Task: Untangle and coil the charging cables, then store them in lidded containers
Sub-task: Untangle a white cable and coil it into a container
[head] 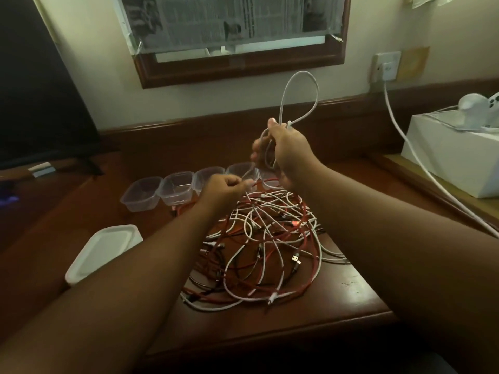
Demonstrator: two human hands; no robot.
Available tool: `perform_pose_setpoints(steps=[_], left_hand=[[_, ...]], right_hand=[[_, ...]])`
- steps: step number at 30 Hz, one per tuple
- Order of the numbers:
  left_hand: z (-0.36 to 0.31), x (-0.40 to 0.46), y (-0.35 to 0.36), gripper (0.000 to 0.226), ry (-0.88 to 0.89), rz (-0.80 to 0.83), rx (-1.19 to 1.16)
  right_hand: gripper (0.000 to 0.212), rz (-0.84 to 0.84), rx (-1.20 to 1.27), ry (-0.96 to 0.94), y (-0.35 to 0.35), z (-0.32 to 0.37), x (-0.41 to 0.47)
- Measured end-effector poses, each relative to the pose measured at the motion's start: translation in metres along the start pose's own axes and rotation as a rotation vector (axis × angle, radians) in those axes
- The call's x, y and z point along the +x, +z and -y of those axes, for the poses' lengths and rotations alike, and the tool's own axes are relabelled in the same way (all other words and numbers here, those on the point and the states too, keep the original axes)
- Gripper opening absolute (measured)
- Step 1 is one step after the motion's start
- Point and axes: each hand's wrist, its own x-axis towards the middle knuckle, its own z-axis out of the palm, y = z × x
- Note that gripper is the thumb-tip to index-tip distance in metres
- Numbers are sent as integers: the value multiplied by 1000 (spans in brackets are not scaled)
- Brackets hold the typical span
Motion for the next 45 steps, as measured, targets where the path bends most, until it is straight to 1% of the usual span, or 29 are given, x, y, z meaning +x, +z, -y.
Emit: perform_pose_setpoints(steps=[3,5,6,8,10,12,14,15,16,18,20,22,24,26,28,31,33,34,36,37,38,40,41,43,45], left_hand=[[-22,12,-14,15,33,-132,-72],[-35,18,-21,19,59,-206,-138],[-40,19,-24,21,69,-212,-173],[-48,19,-27,19,59,-161,-216],[-52,16,-27,12,12,-88,-221],[-56,14,-28,9,-53,-66,-308],[-61,15,-31,25,-107,-71,-477],[-64,16,-33,30,-121,-80,-544],[-67,18,-34,32,-123,-80,-574],[-74,19,-35,31,-118,-23,-577],[-85,18,-35,32,-105,48,-566],[-95,17,-35,31,-85,58,-578],[-102,17,-34,30,-52,43,-639],[-103,16,-31,29,-11,48,-691],[-100,13,-27,28,15,72,-738],[-95,11,-24,25,37,60,-827],[-90,13,-24,22,71,-10,-873],[-85,14,-24,21,77,-75,-886],[-70,15,-21,19,39,-217,-840],[-60,14,-18,19,-3,-248,-757],[-49,12,-15,20,-52,-234,-642],[-27,6,-5,21,-137,-99,-404],[-18,3,-1,21,-164,-29,-325],[-3,-3,7,15,-170,37,-233],[8,-7,13,10,-135,46,-158]], right_hand=[[16,-20,-200,-56,-1,0,6],[24,-41,-390,-41,-2,2,9],[30,-33,-446,-31,-2,4,10],[37,-17,-492,-49,-2,8,9],[39,-15,-498,-83,-3,13,8],[45,21,-580,-83,-5,13,5],[55,113,-737,-24,-5,7,1],[56,172,-798,19,-5,1,0],[54,232,-838,53,-5,-4,-1],[53,308,-905,98,-3,-15,-5],[54,308,-956,130,-1,-25,-5],[45,294,-902,133,0,-36,-4],[33,263,-769,120,2,-44,-4],[27,222,-628,102,5,-47,-6],[23,170,-545,99,7,-48,-5],[7,90,-509,93,9,-51,-2],[7,48,-541,50,8,-53,2],[7,30,-550,36,6,-53,4],[6,-27,-531,17,3,-52,7],[6,-61,-504,6,0,-52,9],[7,-87,-467,-2,-2,-51,10],[8,-113,-415,-13,-5,-49,11],[8,-115,-419,-25,-6,-49,11],[8,-105,-448,-49,-8,-51,10],[9,-88,-468,-51,-11,-53,9]])
